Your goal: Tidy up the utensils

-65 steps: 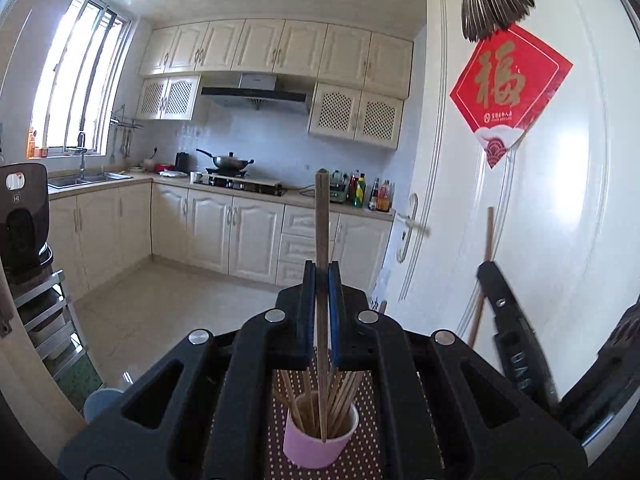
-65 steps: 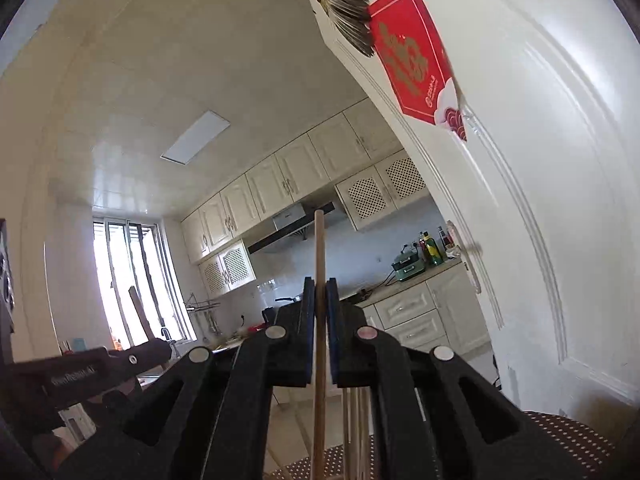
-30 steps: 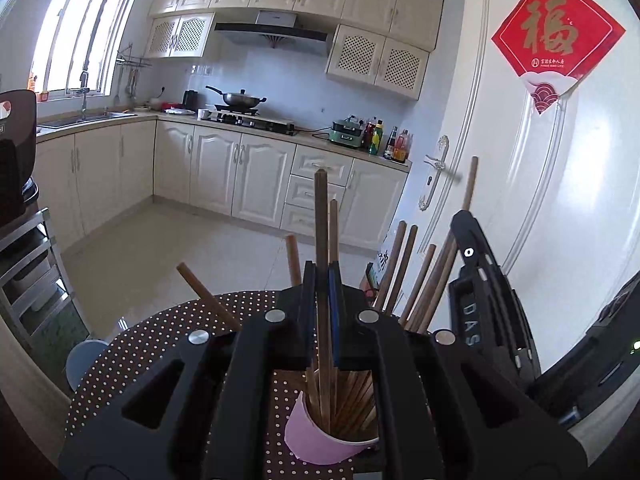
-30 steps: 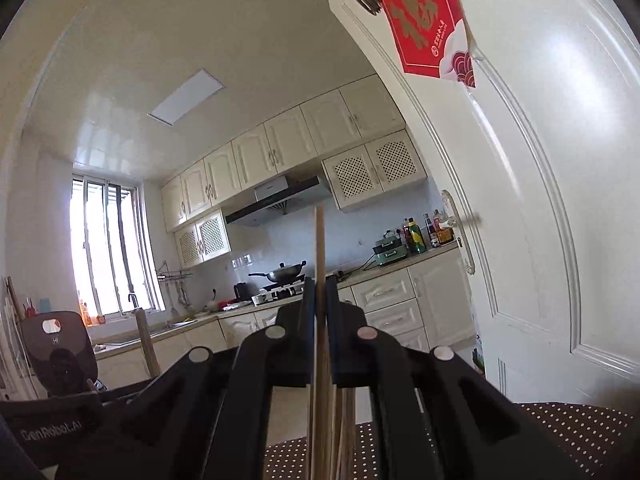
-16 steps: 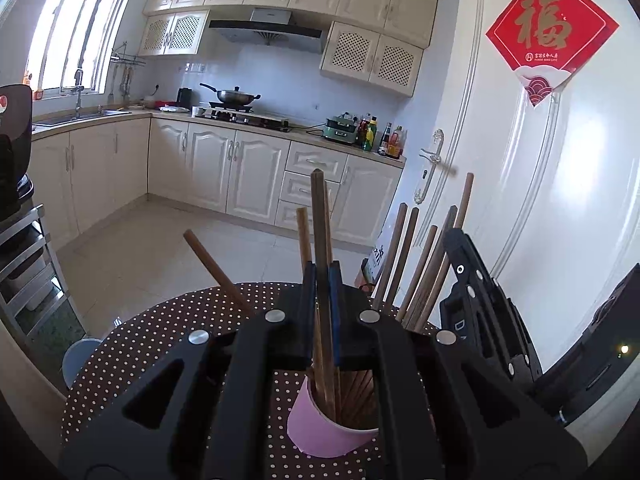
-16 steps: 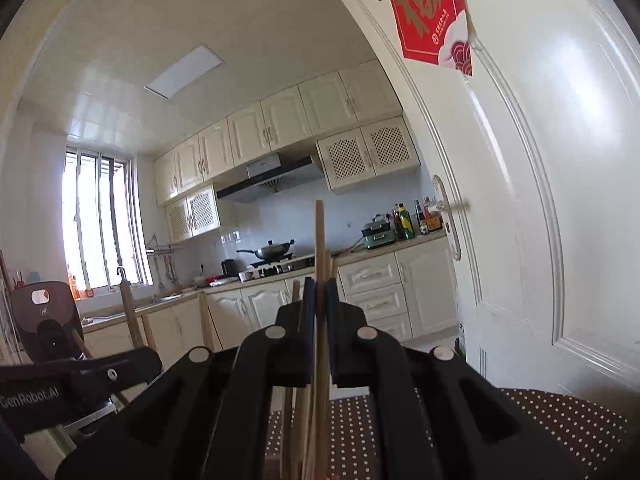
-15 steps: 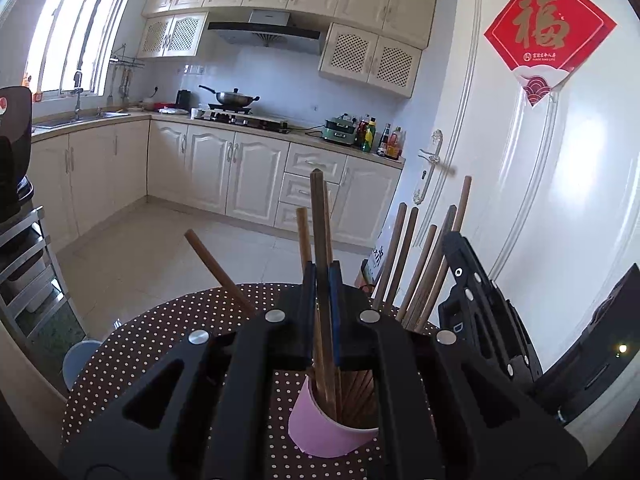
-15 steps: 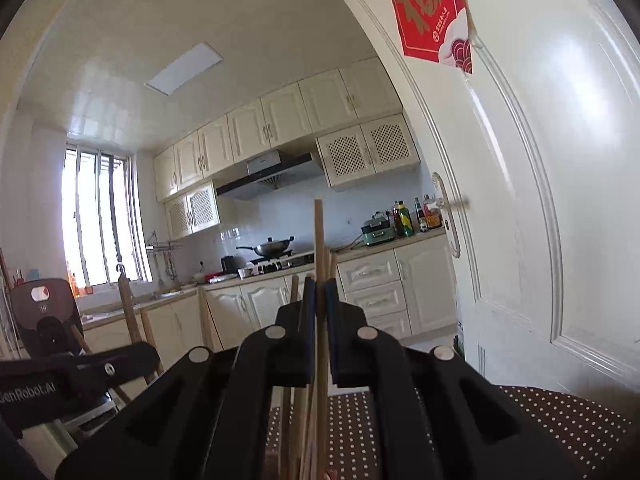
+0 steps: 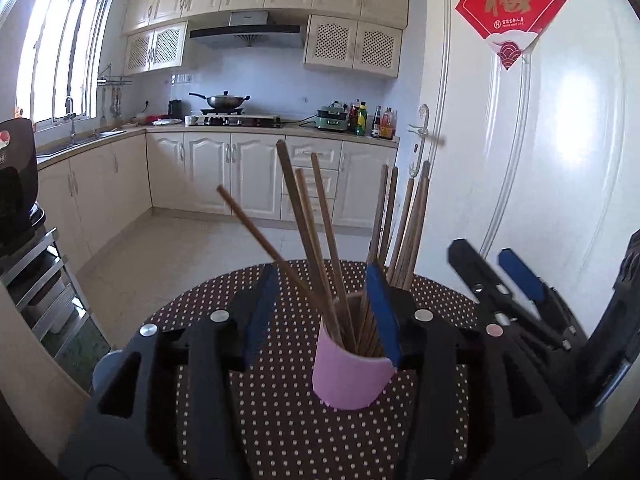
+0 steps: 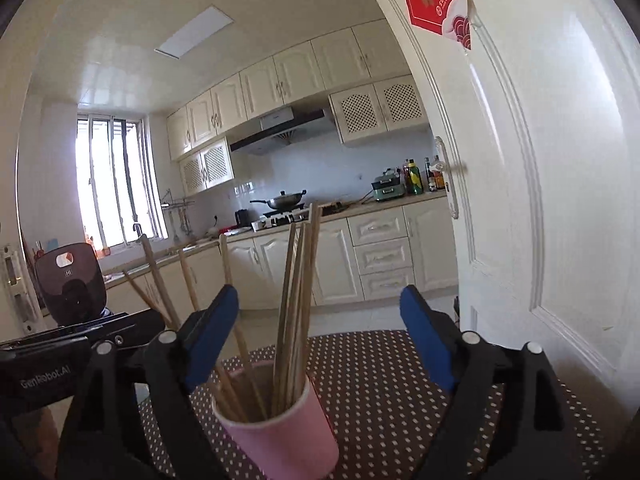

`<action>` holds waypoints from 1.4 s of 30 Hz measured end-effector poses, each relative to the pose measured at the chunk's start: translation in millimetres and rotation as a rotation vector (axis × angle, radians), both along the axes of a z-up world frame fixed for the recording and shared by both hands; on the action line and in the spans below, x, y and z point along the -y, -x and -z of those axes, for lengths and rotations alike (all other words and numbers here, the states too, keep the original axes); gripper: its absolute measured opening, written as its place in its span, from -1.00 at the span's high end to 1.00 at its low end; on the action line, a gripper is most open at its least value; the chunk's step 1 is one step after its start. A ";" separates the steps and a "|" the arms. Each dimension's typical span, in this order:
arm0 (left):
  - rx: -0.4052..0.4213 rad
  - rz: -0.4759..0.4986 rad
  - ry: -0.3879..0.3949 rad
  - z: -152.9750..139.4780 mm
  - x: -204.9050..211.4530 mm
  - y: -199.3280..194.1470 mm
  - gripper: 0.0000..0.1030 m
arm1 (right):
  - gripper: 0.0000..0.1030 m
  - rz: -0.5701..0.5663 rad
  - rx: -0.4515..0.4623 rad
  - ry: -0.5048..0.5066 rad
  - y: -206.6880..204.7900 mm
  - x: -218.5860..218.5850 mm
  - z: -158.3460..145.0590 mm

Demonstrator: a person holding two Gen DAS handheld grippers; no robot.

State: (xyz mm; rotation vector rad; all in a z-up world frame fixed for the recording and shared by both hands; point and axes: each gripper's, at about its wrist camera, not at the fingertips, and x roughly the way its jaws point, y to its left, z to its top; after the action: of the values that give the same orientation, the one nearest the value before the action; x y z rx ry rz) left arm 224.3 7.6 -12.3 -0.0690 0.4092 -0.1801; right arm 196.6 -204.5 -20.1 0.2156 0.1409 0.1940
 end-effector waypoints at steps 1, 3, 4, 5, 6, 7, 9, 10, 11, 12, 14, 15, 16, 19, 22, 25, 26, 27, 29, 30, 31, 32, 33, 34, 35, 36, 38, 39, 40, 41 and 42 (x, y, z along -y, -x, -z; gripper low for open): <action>-0.002 0.001 -0.002 0.5 -0.2 3.3 0.06 | -0.64 -0.002 -0.010 0.010 5.8 1.6 -2.4; -0.001 -0.001 -0.015 2.1 -0.2 13.7 0.02 | -0.75 -0.005 -0.032 0.038 17.7 3.8 -7.3; 0.001 -0.006 -0.028 2.9 0.9 20.5 -0.03 | -0.79 -0.007 -0.040 0.056 22.6 4.2 -8.9; 0.001 -0.011 -0.035 3.5 1.5 24.3 -0.05 | -0.82 0.000 -0.053 0.087 27.4 4.1 -10.4; -0.002 -0.018 -0.044 4.3 2.3 28.9 -0.06 | -0.82 0.007 -0.064 0.113 32.4 4.8 -10.8; -0.005 -0.020 -0.052 5.1 3.1 33.6 -0.06 | -0.82 0.004 -0.073 0.123 37.1 6.3 -11.5; -0.006 -0.028 -0.071 7.5 4.0 46.1 -0.09 | -0.84 -0.006 -0.092 0.128 46.3 9.4 -13.9; -0.003 -0.046 -0.080 8.0 4.1 51.6 -0.21 | -0.84 -0.006 -0.103 0.137 53.0 10.9 -15.8; -0.002 -0.063 -0.087 8.0 4.4 55.6 -0.32 | -0.84 -0.002 -0.112 0.148 58.9 11.3 -16.7; 0.005 -0.079 -0.093 7.8 5.0 60.8 -0.46 | -0.84 0.001 -0.119 0.156 63.9 12.1 -17.3; 0.027 -0.083 -0.100 6.7 5.9 75.3 -0.46 | -0.84 -0.009 -0.139 0.177 77.4 11.3 -18.5; 0.031 -0.081 -0.109 6.0 7.4 81.4 -0.50 | -0.84 -0.012 -0.145 0.179 82.2 11.4 -18.3; 0.032 -0.088 -0.124 5.1 9.6 87.0 -0.57 | -0.84 -0.019 -0.154 0.176 90.2 11.9 -19.1; 0.038 -0.111 -0.133 3.0 9.9 101.5 -0.67 | -0.84 -0.029 -0.153 0.162 108.4 12.7 -23.2; 0.047 -0.100 -0.119 -1.2 8.8 118.9 -0.77 | -0.85 -0.034 -0.136 0.172 126.6 10.5 -29.1; 0.059 -0.099 -0.123 -7.2 9.8 135.7 -0.80 | -0.85 -0.044 -0.115 0.178 141.4 7.9 -36.3; 0.063 -0.100 -0.129 -8.0 9.7 140.1 -0.80 | -0.85 -0.051 -0.111 0.178 145.7 7.1 -38.6; 0.072 -0.104 -0.135 -10.6 10.4 145.6 -0.80 | -0.85 -0.059 -0.107 0.177 149.6 6.2 -41.0; 0.089 -0.115 -0.134 -15.0 10.7 155.5 -0.80 | -0.85 -0.069 -0.097 0.181 155.5 4.4 -45.2; 0.094 -0.117 -0.128 -17.2 10.2 159.8 -0.81 | -0.85 -0.066 -0.087 0.184 159.8 4.3 -47.3; 0.094 -0.115 -0.120 -19.3 9.6 164.0 -0.81 | -0.85 -0.062 -0.083 0.182 163.1 4.5 -48.4; 0.094 -0.111 -0.115 -21.0 9.1 166.2 -0.81 | -0.85 -0.059 -0.083 0.178 165.8 5.1 -49.4; 0.097 -0.107 -0.110 -22.8 8.7 169.4 -0.81 | -0.85 -0.059 -0.082 0.169 168.8 6.1 -50.7; 0.100 -0.105 -0.106 -23.8 8.2 172.0 -0.81 | -0.85 -0.062 -0.079 0.164 171.5 6.8 -50.8; 0.107 -0.108 -0.102 -25.2 8.1 175.4 -0.81 | -0.85 -0.066 -0.074 0.162 173.7 7.1 -51.7; 0.112 -0.114 -0.101 -26.4 8.1 178.5 -0.81 | -0.85 -0.066 -0.072 0.164 175.0 6.7 -52.6; 0.116 -0.119 -0.104 -28.4 8.3 182.6 -0.81 | -0.85 -0.061 -0.066 0.174 177.5 6.5 -54.2; 0.116 -0.118 -0.103 -28.9 8.4 183.2 -0.81 | -0.85 -0.063 -0.064 0.177 178.0 6.6 -54.9; 0.116 -0.116 -0.099 -29.9 7.6 184.9 -0.81 | -0.85 -0.065 -0.063 0.177 178.9 6.0 -55.2; 0.116 -0.116 -0.094 -30.6 6.8 186.1 -0.81 | -0.85 -0.067 -0.061 0.177 179.7 5.7 -55.4; 0.116 -0.118 -0.091 -30.9 6.5 187.1 -0.81 | -0.85 -0.068 -0.059 0.178 180.6 5.6 -55.5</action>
State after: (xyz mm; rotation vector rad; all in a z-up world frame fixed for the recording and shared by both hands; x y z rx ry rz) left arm 37.2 1.1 18.6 0.0072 0.2963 -0.0489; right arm 16.0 -210.1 35.4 0.0397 0.2232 0.2415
